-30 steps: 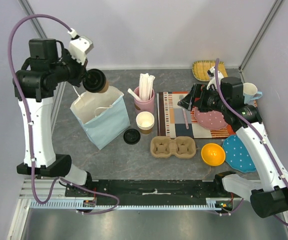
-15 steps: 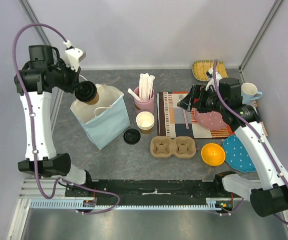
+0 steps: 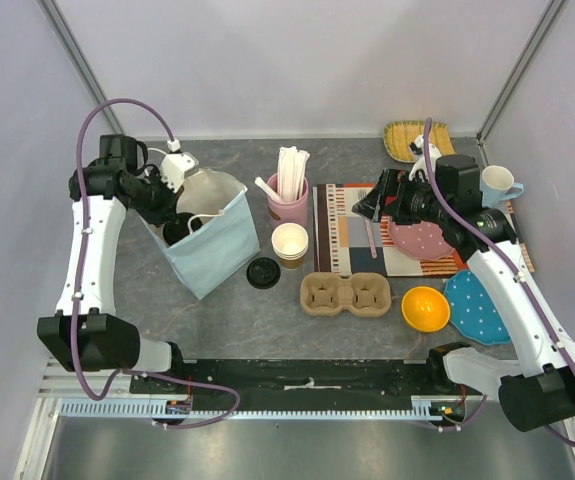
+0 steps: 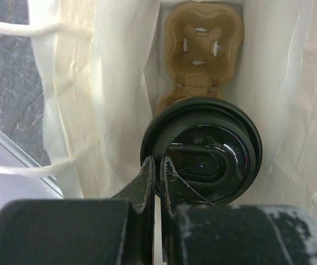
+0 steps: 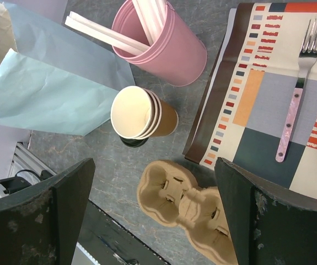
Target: Pack the takeout coffee
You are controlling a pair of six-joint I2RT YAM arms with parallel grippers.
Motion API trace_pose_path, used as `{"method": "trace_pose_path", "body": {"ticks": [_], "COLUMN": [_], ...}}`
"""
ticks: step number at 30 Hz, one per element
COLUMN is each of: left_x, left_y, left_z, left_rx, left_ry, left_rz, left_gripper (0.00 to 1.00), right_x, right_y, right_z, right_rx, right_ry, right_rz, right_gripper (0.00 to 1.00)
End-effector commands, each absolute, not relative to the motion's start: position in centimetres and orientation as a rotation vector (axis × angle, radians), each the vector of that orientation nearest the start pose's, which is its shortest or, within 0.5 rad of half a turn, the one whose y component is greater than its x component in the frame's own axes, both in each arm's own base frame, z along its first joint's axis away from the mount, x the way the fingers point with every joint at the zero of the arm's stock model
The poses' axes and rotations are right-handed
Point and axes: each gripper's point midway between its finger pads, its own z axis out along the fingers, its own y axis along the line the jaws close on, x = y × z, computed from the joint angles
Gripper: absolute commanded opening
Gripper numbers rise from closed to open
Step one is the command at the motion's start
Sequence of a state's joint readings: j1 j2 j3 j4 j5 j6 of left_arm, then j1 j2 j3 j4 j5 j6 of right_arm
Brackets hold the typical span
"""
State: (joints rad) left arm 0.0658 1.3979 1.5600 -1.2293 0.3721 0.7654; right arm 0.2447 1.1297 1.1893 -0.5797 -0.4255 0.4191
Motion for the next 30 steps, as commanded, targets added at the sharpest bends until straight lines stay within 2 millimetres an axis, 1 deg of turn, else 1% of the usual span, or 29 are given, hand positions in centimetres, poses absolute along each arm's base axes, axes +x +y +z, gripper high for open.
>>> {"method": "trace_pose_path", "body": {"ticks": [1,2,3,5,6,8,10,11,12,15,24,30], "left_x": [30.8,30.7,30.4,29.8,29.7,29.0,28.8,28.3,28.1,27.7,28.3,28.7], "left_y": [-2.8,-2.9,-3.0,-3.2,-3.5,-4.0,-4.3,-4.5,-4.6,-4.5,-4.5,-4.1], "left_z": [24.7,24.4,23.6,23.0,22.9,22.6,22.5,22.3,21.9,21.2,20.4,19.4], "left_rx": [1.142,1.167,1.221,1.289,1.344,1.392,1.454,1.488,1.539,1.619,1.767,1.817], "left_ry": [2.159,2.149,2.137,2.12,2.085,2.076,2.039,2.033,2.005,1.977,1.865,1.877], "left_rz": [-0.171,-0.177,-0.179,-0.193,-0.203,-0.24,-0.268,-0.293,-0.306,-0.326,-0.299,-0.296], "left_gripper": [0.02,0.02,0.02,0.02,0.02,0.02,0.02,0.02,0.02,0.02,0.02,0.02], "right_x": [30.0,30.0,29.9,29.9,30.0,30.0,30.1,30.2,30.3,30.4,30.4,30.5], "right_y": [16.8,16.8,16.8,16.9,16.8,16.9,17.0,17.0,17.2,17.2,17.3,17.3], "right_z": [29.0,29.1,29.0,28.9,29.0,29.1,29.4,29.3,29.6,29.8,30.1,30.5], "right_rx": [-0.099,-0.1,-0.099,-0.102,-0.1,-0.104,-0.105,-0.106,-0.112,-0.112,-0.103,-0.103], "right_ry": [2.107,2.105,2.107,2.108,2.106,2.105,2.101,2.105,2.098,2.095,2.09,2.083], "right_rz": [0.861,0.861,0.861,0.864,0.861,0.865,0.87,0.871,0.875,0.878,0.882,0.883], "right_gripper": [0.98,0.98,0.98,0.98,0.98,0.98,0.98,0.98,0.98,0.98,0.98,0.98]}}
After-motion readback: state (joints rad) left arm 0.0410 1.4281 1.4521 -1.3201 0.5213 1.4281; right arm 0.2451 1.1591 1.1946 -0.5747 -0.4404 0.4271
